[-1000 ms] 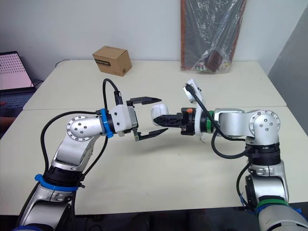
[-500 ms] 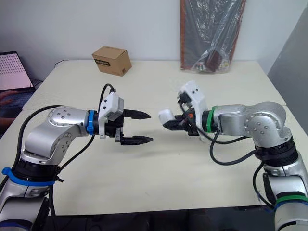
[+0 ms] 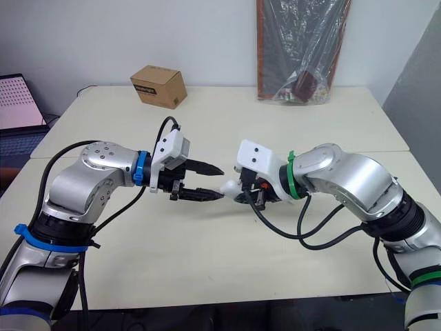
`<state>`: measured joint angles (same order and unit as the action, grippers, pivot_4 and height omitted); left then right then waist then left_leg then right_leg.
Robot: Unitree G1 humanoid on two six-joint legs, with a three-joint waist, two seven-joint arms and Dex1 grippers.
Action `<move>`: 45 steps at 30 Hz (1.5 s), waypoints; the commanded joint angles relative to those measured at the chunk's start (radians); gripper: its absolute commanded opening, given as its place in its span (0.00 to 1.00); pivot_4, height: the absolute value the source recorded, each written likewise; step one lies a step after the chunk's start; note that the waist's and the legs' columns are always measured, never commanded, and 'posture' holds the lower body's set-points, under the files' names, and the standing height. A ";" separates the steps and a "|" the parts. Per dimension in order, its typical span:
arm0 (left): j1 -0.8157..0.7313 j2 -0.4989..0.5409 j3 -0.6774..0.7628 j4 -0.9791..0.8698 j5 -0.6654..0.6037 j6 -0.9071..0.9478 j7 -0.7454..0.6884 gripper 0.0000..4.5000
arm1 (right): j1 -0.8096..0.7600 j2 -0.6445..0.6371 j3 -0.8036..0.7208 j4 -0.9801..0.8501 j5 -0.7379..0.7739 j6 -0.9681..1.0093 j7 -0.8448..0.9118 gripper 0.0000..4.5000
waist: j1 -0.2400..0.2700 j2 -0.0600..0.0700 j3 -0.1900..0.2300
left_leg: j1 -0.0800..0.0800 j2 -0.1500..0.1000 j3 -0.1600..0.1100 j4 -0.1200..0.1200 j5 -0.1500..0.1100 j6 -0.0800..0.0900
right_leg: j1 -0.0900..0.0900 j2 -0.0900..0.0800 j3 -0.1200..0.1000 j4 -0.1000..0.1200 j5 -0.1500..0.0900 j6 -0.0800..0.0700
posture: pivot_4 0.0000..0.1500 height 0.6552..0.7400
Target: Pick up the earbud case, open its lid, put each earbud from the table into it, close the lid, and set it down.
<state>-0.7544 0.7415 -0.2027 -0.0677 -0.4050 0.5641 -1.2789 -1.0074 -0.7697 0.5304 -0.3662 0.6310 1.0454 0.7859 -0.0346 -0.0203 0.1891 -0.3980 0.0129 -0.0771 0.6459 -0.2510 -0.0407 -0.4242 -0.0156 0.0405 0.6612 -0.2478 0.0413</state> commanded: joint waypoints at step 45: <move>-0.055 -0.037 -0.033 -0.029 0.050 -0.016 -0.033 0.17 | -0.155 0.132 -0.007 0.090 -0.172 0.175 0.130 0.34 | 0.000 0.000 0.000 | 0.000 0.000 0.000 0.001 0.000 0.000 | 0.000 0.000 0.000 0.003 0.002 -0.004 | 1.00 1.00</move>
<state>-0.7915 0.7114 -0.2505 -0.0715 -0.3526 0.5591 -1.3215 -1.1274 -0.6443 0.5635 -0.2658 0.4706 1.2231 0.9196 -0.0347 -0.0203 0.1890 -0.3977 0.0126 -0.0775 0.6472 -0.2510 -0.0408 -0.4246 -0.0159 0.0402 0.6647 -0.2454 0.0373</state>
